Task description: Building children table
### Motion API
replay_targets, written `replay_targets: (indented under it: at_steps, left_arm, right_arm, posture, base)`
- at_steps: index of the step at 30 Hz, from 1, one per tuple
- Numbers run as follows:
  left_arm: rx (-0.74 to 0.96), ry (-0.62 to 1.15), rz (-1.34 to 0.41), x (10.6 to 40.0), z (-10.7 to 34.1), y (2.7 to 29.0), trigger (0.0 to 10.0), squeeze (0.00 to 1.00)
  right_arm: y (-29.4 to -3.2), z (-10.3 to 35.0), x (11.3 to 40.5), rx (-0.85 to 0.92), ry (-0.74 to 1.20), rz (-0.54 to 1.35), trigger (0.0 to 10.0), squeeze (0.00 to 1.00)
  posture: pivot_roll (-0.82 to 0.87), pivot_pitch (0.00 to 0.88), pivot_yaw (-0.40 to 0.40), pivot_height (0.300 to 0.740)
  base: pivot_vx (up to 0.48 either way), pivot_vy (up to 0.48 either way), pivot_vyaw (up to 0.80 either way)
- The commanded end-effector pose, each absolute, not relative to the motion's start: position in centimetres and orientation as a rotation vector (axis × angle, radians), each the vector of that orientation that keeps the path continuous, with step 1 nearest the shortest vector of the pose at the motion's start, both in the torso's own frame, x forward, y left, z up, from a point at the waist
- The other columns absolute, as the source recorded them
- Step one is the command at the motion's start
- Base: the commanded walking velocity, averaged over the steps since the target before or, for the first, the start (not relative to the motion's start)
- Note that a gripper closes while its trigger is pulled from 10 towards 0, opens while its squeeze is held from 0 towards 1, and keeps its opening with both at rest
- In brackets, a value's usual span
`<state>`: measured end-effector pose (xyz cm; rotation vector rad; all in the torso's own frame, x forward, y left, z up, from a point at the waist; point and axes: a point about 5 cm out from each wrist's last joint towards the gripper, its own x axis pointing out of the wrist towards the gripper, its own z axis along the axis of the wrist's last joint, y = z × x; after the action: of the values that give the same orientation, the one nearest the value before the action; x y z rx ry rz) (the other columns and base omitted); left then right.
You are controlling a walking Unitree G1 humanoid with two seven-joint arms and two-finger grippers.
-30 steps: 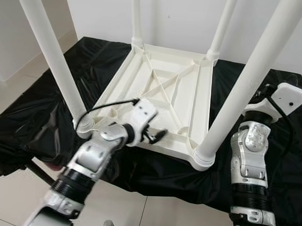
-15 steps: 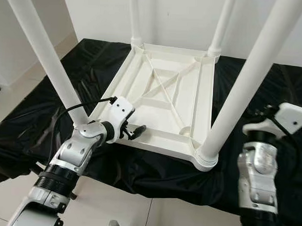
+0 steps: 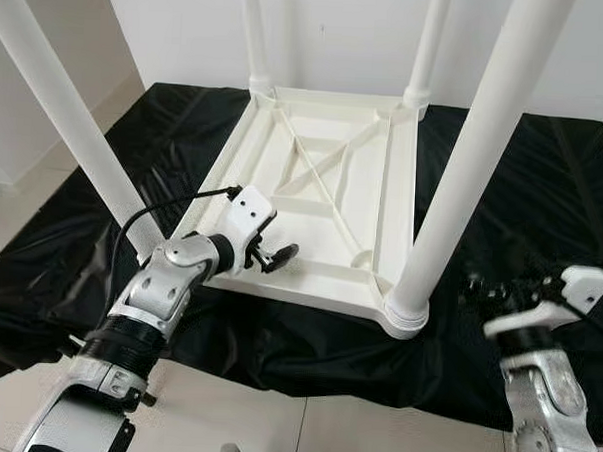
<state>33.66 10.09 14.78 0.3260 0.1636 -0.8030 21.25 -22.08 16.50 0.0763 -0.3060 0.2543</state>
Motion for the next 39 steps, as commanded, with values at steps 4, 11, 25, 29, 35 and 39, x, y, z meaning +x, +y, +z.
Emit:
replay_targets:
  at_steps: [4,11,25,29,35,39]
  left_arm:
    - [0.35,0.174,-0.799,33.9,14.5,10.6,10.0,0.0]
    - [0.354,0.171,-0.792,34.0,14.4,11.1,10.0,0.0]
    - [0.361,0.164,-0.804,34.4,14.7,11.1,10.0,0.0]
    - [0.358,0.16,-0.8,34.5,14.8,11.2,10.0,0.0]
    - [0.35,0.159,-0.794,34.4,14.7,11.3,10.0,0.0]
    - [0.347,0.152,-0.791,34.3,14.8,11.2,10.0,0.0]
  right_arm:
    - [-20.9,15.1,18.9,0.03,-0.234,0.477,10.0,0.0]
    - [-22.2,14.6,17.0,0.014,-0.165,0.586,10.0,0.0]
    - [-21.4,15.0,16.0,0.047,-0.103,0.847,10.0,0.0]
    - [-20.8,15.2,16.0,0.064,-0.084,0.918,10.0,0.0]
    - [-20.1,16.3,17.6,0.01,-0.163,0.918,10.0,0.0]
    - [-20.0,17.5,20.1,-0.043,-0.289,0.804,10.0,0.0]
  posture:
    - [-0.19,0.041,0.124,0.74]
    - [-0.2,0.041,0.127,0.74]
    - [-0.2,0.042,0.141,0.74]
    - [-0.2,0.04,0.137,0.74]
    - [-0.19,0.034,0.128,0.74]
    - [-0.17,0.028,0.117,0.74]
  base:
    - [0.0,0.0,0.0]
    - [0.0,0.0,0.0]
    - [0.0,0.0,0.0]
    - [0.0,0.0,0.0]
    - [0.0,0.0,0.0]
    - [0.0,0.0,0.0]
